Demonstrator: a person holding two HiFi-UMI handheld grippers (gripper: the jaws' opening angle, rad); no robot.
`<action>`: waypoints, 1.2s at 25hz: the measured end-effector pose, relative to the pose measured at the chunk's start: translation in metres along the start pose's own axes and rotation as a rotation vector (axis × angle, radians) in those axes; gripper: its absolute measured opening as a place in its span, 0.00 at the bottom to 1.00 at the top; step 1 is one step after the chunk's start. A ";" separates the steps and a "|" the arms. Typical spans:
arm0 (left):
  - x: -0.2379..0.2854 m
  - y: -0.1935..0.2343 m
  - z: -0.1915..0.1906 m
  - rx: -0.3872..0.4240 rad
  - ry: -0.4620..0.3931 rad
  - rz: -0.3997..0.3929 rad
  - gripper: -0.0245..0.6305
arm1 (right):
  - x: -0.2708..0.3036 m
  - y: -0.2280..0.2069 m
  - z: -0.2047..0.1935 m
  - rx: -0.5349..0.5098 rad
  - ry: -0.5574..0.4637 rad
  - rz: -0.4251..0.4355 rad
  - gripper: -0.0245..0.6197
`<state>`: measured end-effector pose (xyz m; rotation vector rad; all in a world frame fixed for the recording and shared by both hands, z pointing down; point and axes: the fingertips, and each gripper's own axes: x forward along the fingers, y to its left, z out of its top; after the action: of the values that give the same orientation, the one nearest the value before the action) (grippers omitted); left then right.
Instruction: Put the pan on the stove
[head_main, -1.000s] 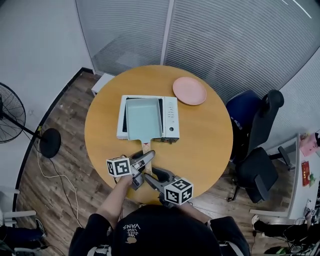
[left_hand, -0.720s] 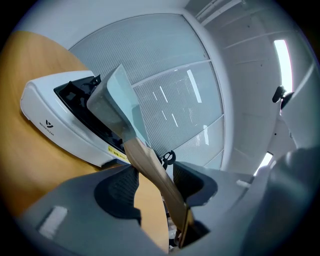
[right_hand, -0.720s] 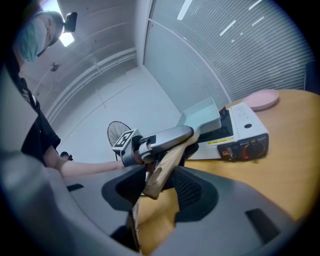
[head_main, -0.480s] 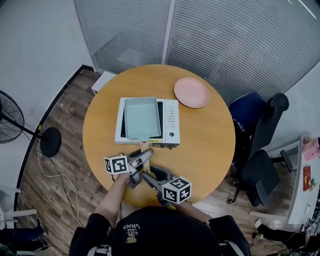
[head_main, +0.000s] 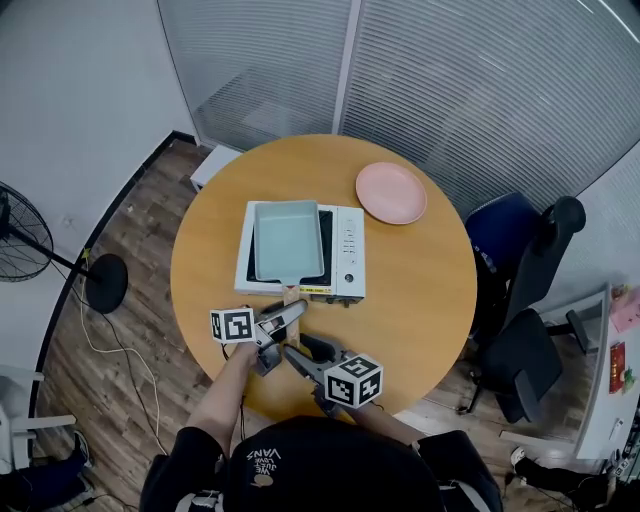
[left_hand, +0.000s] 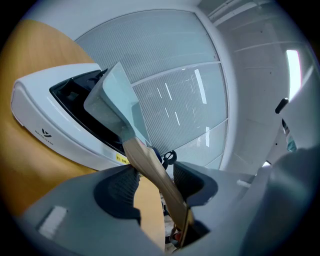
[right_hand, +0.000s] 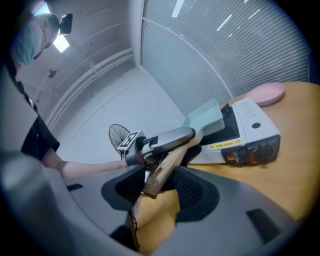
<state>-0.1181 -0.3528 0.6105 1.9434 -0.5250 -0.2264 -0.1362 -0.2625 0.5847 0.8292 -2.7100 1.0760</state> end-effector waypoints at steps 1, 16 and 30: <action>0.000 0.000 0.002 -0.006 0.011 -0.005 0.36 | 0.002 0.000 0.001 -0.001 0.001 0.003 0.32; 0.000 0.007 0.021 -0.034 0.109 -0.014 0.37 | 0.021 0.007 0.018 -0.010 -0.019 0.014 0.32; -0.031 0.005 0.040 0.146 0.012 0.158 0.53 | 0.009 0.015 0.024 -0.089 -0.030 -0.002 0.33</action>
<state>-0.1623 -0.3724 0.5956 2.0306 -0.7002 -0.0775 -0.1493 -0.2732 0.5606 0.8407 -2.7582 0.9423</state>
